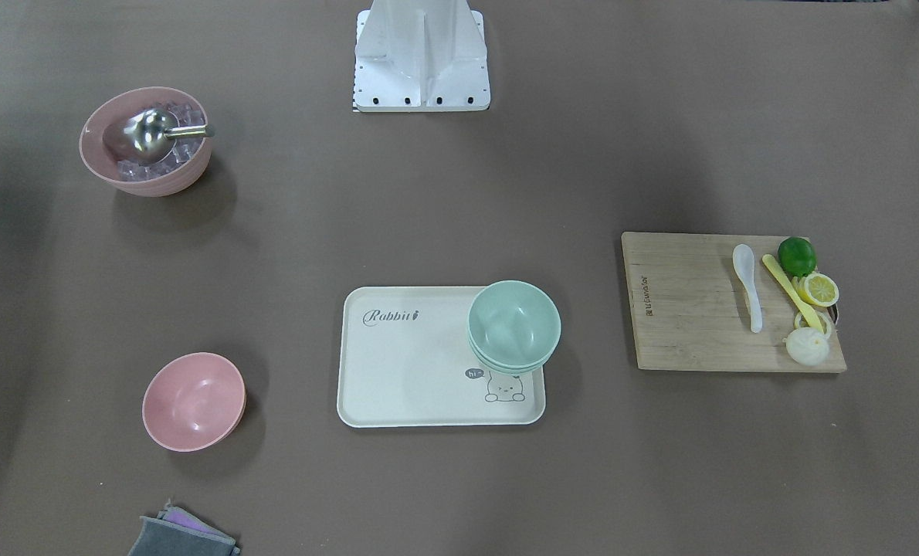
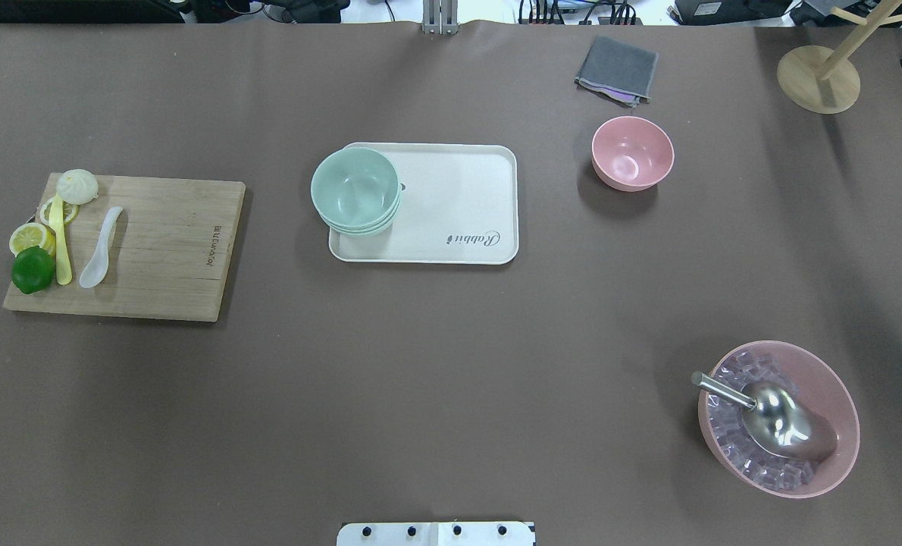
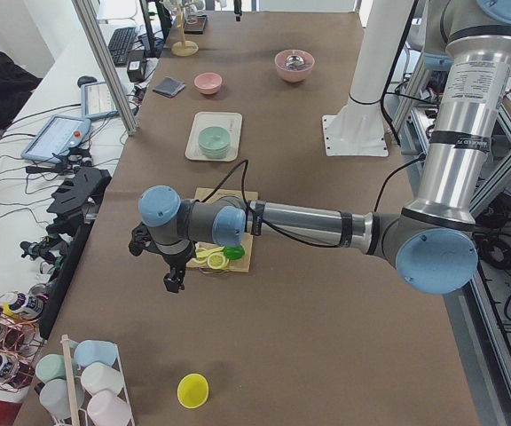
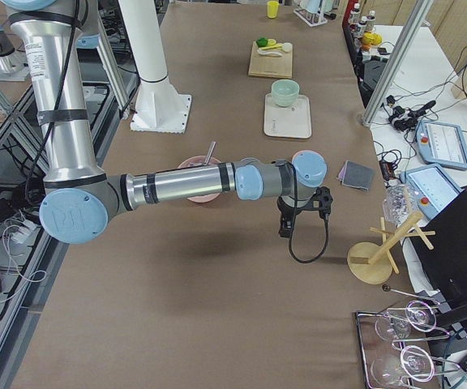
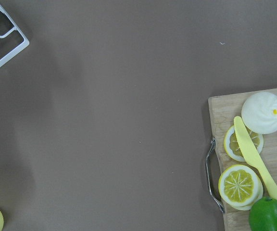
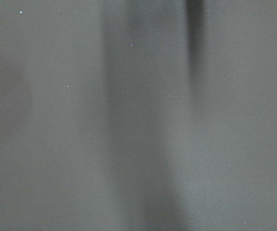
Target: Stack pink bowl on green and place spoon
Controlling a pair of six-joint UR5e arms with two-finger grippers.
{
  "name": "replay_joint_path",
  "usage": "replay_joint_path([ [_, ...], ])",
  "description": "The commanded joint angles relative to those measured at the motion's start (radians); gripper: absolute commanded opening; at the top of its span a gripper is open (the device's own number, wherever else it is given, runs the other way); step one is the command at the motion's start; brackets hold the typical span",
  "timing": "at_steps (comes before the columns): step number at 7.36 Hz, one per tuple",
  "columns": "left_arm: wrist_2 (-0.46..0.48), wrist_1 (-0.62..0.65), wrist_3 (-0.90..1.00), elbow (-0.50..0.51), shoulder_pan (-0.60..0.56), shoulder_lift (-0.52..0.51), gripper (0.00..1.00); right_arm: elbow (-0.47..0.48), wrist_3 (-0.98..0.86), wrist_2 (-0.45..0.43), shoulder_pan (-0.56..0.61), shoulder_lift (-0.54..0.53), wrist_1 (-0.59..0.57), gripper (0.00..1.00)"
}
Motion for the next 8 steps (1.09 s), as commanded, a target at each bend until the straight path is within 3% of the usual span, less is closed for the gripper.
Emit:
replay_joint_path([
  [1, 0.003, 0.005, -0.005, -0.001, 0.002, -0.027, 0.99, -0.062, 0.005, -0.069, -0.041, 0.103, 0.001, 1.00],
  [2, -0.012, -0.009, -0.009, -0.021, 0.005, -0.071, 0.99, -0.095, 0.037, -0.101, -0.081, 0.149, 0.022, 1.00],
  [3, -0.064, -0.030, -0.043, -0.035, 0.006, -0.073, 0.99, -0.097, 0.185, -0.102, -0.139, 0.178, 0.078, 1.00],
  [4, -0.074, -0.117, -0.107, -0.035, 0.015, -0.077, 0.99, -0.127, 0.302, -0.117, -0.165, 0.224, 0.168, 1.00],
  [6, -0.074, -0.219, -0.239, -0.031, 0.037, -0.065, 0.99, -0.170, 0.522, -0.175, -0.277, 0.238, 0.444, 1.00],
  [8, -0.057, -0.242, -0.235, -0.003, 0.071, -0.103, 0.99, -0.344, 0.608, -0.278, -0.357, 0.281, 0.745, 1.00],
])
